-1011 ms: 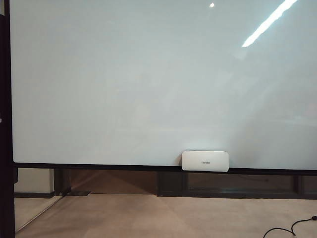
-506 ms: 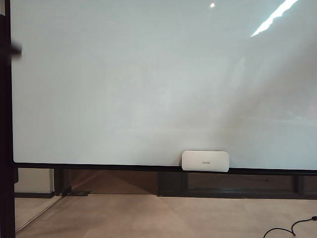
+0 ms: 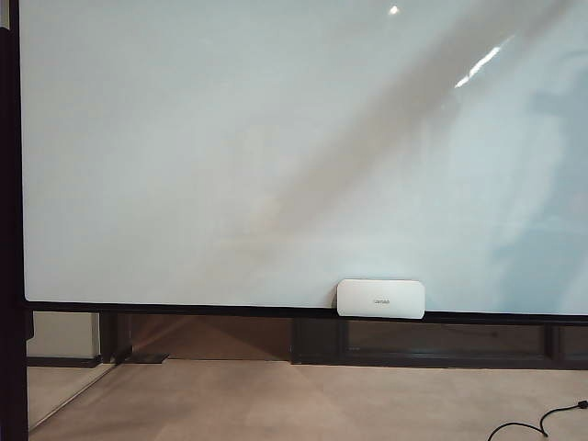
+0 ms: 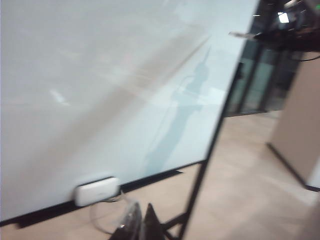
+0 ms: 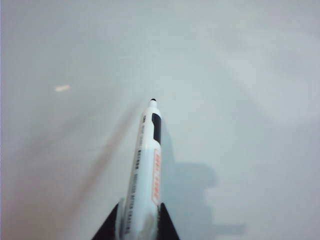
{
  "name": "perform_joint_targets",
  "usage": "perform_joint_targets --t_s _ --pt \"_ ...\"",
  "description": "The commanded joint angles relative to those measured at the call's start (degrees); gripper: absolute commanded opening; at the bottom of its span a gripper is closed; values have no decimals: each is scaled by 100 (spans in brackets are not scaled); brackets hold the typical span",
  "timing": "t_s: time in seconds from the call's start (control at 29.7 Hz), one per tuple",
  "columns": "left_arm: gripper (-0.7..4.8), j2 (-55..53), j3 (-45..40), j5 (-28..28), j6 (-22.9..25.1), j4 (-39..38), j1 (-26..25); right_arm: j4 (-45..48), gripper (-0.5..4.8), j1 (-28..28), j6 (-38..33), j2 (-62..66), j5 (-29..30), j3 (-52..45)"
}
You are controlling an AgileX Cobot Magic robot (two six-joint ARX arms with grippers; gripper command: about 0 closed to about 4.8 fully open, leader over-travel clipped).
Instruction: Reach to the right to find the marker pen, pick it up, and write the number 20 on the whiteboard.
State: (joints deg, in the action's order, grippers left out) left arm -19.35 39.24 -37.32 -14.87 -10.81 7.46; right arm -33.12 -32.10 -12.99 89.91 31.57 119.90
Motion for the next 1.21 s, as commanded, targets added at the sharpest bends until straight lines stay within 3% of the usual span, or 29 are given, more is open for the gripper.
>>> perform_joint_targets --t_s 0.03,0.13,0.3,0.37,0.47,0.54,0.57,0.64,0.71,0.78,1.01,1.21 --pt "17 2 424 702 684 -566 7 186 -1 529 251 -238 444 39" --pt "16 2 651 1504 1141 -673 -2 321 -2 1147 225 -302 863 39" --pt "16 2 905 2321 1512 -645 -2 293 -2 2367 393 -306 605 37" --pt "16 2 1051 2371 1757 -647 -2 328 -2 3038 767 -293 289 37" --pt "16 2 1259 3150 1937 -492 -2 925 -2 4568 1362 2 -546 35" --pt "16 0 1266 3351 1963 -208 -2 1484 -2 5176 1469 295 -1139 35" --pt "16 -4 1266 3213 2044 -109 -2 1637 -2 5370 1499 393 -1368 35" --pt "16 -57 1266 2653 2400 142 0 2070 -2 5871 1528 708 -2371 35" --pt "15 -109 1266 2437 2332 175 -2 2350 -2 6135 1602 927 -3215 35" --pt "15 -144 1266 2041 2083 125 0 2693 -2 6391 1714 1126 -3694 35" --pt "12 -151 1266 1655 2024 -70 0 3884 -1 6896 2070 1692 -3740 37" --pt "12 -151 1266 1622 2065 -79 -2 3779 -1 6878 2063 1912 -3600 37"
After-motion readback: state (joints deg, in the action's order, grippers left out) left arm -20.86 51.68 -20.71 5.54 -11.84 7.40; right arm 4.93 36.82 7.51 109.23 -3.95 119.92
